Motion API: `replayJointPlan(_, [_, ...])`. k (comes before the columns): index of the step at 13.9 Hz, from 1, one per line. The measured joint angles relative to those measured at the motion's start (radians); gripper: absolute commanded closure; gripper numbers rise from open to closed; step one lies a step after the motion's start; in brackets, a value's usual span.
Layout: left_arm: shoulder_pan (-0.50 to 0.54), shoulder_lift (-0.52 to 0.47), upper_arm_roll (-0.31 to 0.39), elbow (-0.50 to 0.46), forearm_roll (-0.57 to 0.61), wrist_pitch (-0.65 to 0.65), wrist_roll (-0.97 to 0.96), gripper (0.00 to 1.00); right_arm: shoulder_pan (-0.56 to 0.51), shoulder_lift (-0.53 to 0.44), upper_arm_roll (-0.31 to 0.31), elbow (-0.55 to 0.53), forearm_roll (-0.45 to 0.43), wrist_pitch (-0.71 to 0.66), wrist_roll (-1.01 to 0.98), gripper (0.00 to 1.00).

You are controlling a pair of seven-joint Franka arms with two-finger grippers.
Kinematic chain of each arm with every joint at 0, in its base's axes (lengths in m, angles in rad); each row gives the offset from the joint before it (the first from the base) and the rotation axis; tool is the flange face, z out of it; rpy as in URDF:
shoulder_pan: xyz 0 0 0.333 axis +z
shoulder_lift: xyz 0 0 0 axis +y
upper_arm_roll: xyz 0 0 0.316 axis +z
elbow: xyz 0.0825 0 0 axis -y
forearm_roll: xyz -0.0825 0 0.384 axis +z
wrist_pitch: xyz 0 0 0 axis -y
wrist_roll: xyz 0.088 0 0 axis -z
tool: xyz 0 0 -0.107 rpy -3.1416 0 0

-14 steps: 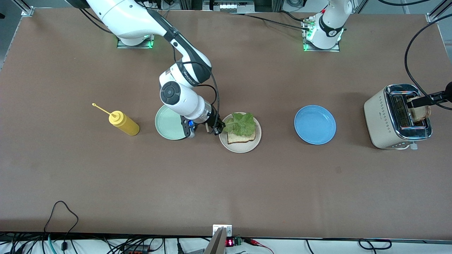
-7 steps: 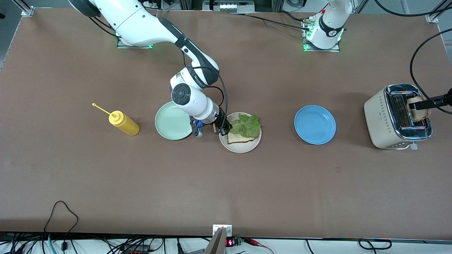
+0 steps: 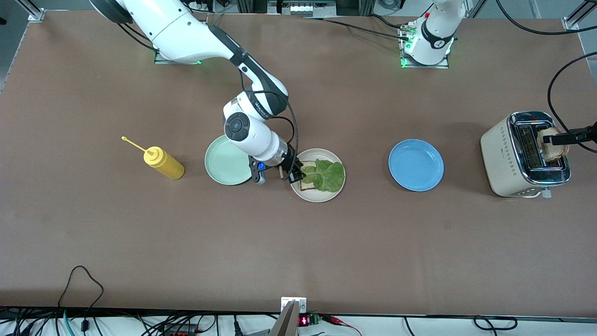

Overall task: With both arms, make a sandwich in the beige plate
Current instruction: 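Lower the lettuce onto the bread and open the right gripper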

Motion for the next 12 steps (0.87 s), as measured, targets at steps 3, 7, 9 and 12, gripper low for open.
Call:
replayJointPlan(3, [0.000, 0.026, -0.003, 0.023, 0.032, 0.000, 0.019, 0.00, 0.000, -0.021, -0.014, 0.006, -0.002, -0.032, -0.025, 0.00])
replayJointPlan(7, [0.000, 0.076, -0.003, 0.032, 0.033, 0.019, 0.071, 0.11, -0.043, -0.135, -0.050, 0.008, -0.001, -0.219, -0.160, 0.00])
replayJointPlan(9, [0.001, 0.087, -0.003, 0.037, 0.033, 0.030, 0.088, 0.45, -0.093, -0.208, -0.052, 0.002, -0.001, -0.324, -0.281, 0.00])
replayJointPlan(12, [0.010, 0.087, -0.003, 0.043, 0.034, 0.030, 0.112, 0.72, -0.192, -0.325, -0.056, -0.020, 0.000, -0.493, -0.526, 0.00])
